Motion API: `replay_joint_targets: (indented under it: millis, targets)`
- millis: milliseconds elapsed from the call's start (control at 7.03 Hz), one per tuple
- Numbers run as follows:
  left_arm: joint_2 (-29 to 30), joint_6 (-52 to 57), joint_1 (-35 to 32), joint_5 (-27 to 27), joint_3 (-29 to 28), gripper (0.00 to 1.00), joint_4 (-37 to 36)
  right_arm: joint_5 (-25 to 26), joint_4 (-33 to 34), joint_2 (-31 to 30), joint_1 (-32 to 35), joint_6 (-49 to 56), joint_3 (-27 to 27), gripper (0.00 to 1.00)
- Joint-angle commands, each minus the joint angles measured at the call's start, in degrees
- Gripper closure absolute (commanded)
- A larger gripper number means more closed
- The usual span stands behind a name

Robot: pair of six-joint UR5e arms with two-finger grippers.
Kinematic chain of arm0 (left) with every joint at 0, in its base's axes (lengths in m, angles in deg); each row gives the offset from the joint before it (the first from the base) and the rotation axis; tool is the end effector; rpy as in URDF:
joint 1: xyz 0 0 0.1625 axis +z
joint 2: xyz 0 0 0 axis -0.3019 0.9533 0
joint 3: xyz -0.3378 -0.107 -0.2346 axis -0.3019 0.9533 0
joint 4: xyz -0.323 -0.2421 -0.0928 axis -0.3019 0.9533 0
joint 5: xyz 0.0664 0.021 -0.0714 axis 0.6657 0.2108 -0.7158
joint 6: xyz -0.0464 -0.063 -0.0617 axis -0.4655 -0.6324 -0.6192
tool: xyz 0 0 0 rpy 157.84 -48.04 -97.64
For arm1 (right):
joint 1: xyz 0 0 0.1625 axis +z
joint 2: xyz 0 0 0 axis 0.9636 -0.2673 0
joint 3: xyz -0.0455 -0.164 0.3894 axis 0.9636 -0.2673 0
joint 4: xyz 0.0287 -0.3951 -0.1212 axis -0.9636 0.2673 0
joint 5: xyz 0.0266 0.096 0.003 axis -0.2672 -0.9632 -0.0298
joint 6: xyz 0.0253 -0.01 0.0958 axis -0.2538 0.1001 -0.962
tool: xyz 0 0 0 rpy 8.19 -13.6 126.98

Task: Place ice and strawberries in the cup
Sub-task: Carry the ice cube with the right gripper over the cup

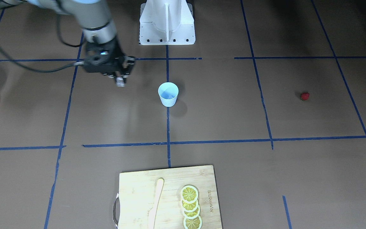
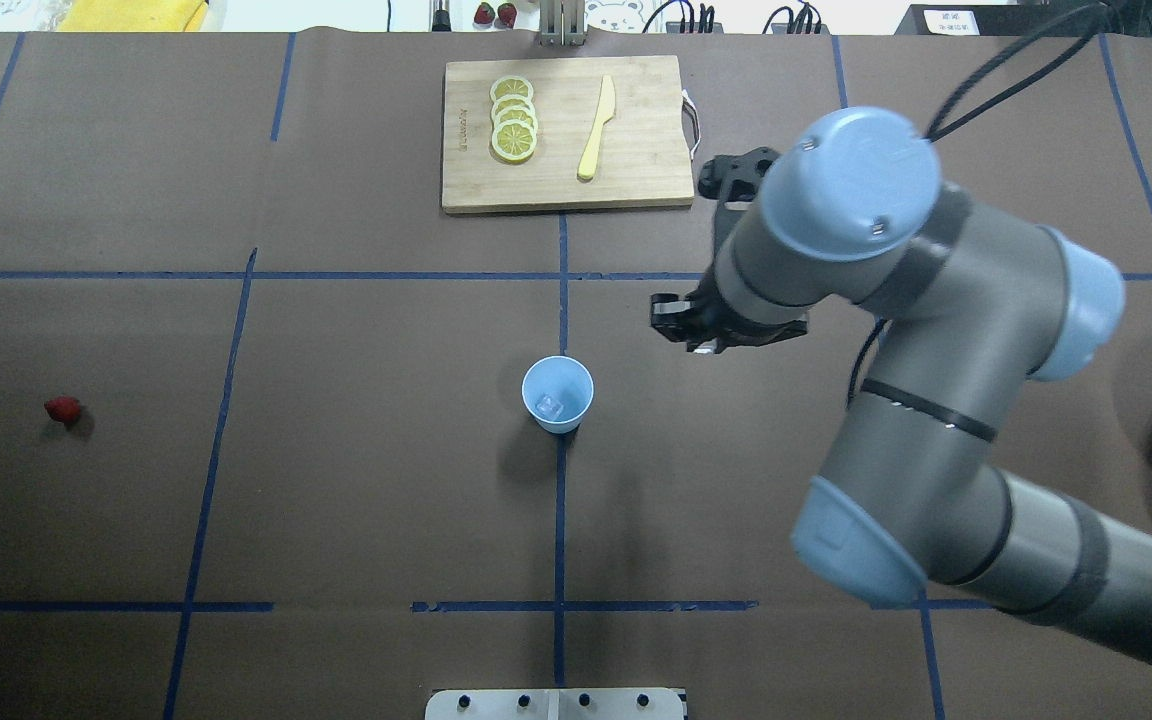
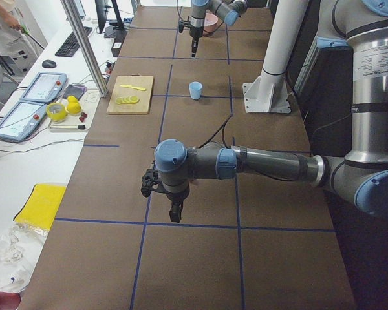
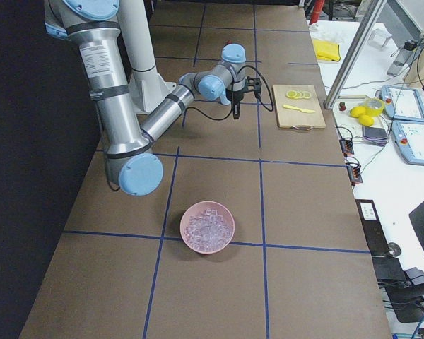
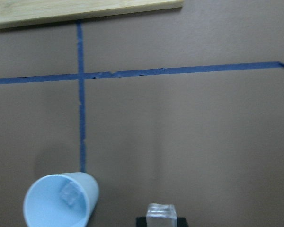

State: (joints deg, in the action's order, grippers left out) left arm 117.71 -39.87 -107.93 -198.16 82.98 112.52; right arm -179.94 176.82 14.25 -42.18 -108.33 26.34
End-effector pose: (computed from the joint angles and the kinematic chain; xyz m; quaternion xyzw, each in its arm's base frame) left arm -0.0648 -0.4443 0.6090 0.0167 0.3880 0.0506 0.9201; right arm -0.4532 -0.4124 0.1594 0.0504 -0.4000 0.0580 0.9133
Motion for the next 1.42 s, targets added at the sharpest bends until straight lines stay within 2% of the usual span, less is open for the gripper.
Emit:
replay_joint_targets:
  millis: [0, 427, 569, 712, 996, 1139, 1281]
  targets:
    - [0.0, 0.0, 0.0, 0.1, -0.1, 0.00, 0.0, 5.1, 1.1, 10.5, -5.6, -7.3, -9.1, 0.98]
    - [0.0, 0.0, 0.1, 0.0, -0.1, 0.00, -0.1, 7.5, 0.9, 10.7, -7.3, -7.5, -11.1, 0.96]
    - [0.0, 0.0, 0.1, 0.1, -0.1, 0.00, -0.1, 7.5, 0.8, 10.7, -7.6, -7.5, -12.1, 0.88]
    - [0.0, 0.0, 0.1, 0.0, -0.1, 0.00, -0.1, 7.5, 0.6, 10.7, -7.8, -7.5, -13.5, 0.86]
    - [0.0, 0.0, 0.1, 0.0, -0.1, 0.00, -0.1, 7.6, -2.9, 10.8, -8.0, -7.5, -16.8, 0.87]
    - [0.0, 0.0, 0.1, 0.0, -0.1, 0.00, -0.1, 7.5, -2.8, 10.8, -8.0, -7.5, -16.4, 0.85]
    - [0.0, 0.0, 0.1, 0.0, -0.1, 0.00, -0.1, 7.5, -2.9, 10.8, -8.0, -7.4, -16.5, 0.57]
